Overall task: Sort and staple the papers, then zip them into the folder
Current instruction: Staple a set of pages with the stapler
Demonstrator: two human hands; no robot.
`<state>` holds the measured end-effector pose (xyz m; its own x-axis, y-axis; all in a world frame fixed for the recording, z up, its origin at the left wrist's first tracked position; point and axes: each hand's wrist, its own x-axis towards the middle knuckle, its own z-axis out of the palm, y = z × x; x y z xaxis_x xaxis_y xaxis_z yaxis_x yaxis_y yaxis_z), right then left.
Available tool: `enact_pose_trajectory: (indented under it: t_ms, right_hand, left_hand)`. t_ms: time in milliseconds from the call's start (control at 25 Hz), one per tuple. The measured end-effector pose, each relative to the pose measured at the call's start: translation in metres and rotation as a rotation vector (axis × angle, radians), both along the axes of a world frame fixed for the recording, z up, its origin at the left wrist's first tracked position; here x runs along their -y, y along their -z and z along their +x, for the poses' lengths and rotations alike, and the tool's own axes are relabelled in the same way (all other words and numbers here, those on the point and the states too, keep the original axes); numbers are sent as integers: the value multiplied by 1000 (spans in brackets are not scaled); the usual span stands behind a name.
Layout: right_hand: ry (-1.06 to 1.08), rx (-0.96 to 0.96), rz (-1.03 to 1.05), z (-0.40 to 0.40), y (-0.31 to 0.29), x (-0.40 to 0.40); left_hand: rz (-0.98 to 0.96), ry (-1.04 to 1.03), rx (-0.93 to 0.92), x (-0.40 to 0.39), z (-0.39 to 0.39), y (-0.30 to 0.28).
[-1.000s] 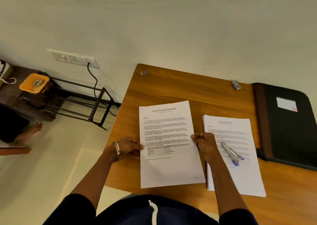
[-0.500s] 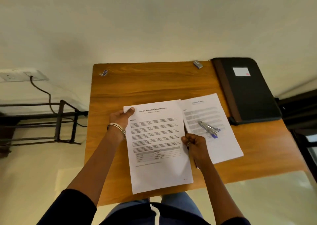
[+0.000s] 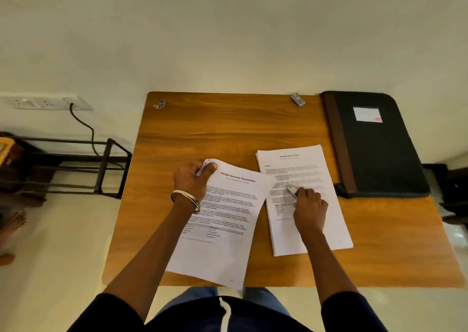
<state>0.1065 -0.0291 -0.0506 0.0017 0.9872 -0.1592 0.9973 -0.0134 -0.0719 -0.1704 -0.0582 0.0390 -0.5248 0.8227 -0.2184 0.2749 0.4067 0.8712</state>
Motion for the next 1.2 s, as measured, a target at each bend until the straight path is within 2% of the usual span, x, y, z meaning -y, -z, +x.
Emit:
enact_pose_trajectory:
  t_ms: [80,120,160,240,280,320,360,440,560,720,880,1200]
  right_hand:
    - [-60,-5,0,10,1,-11]
    - [-5,-150,-15,11,-3,-16]
    - [131,-446,-55,10,-13,-23]
    - [462,-1268,-230,6,-50,-34]
    - [519,-1586,-292,3,-71,-39]
    - [474,-1774,-337,-1,-89,-43]
    - [370,-1840,-370,-5,-104,-46]
    - [145,-1767,-407,-16,-127,-48]
    - [6,-1568,-458,-20,-133,-49]
    - [-52,-1473,-468,-21,-129,-52]
    - [-96,-1464,-450,-25,-131,-54]
    - [-177,-1447,-467,-42,-133,-54]
  left_hand:
    - [14,2,-53,1,18,-14]
    - [20,14,-76,2,25,-19]
    - [23,19,-108,2,32,-24]
    - [21,14,-174,2,49,-30]
    - [19,12,-195,1,58,-32]
    - [15,14,-205,0,65,-34]
    - [11,17,-215,-1,73,-35]
    - [-19,35,-253,-4,85,-39]
    - [15,45,-335,-6,100,-48]
    - [93,33,-380,-6,110,-55]
    - [124,-18,-370,-5,115,-60]
    - [69,-29,-231,1,100,-63]
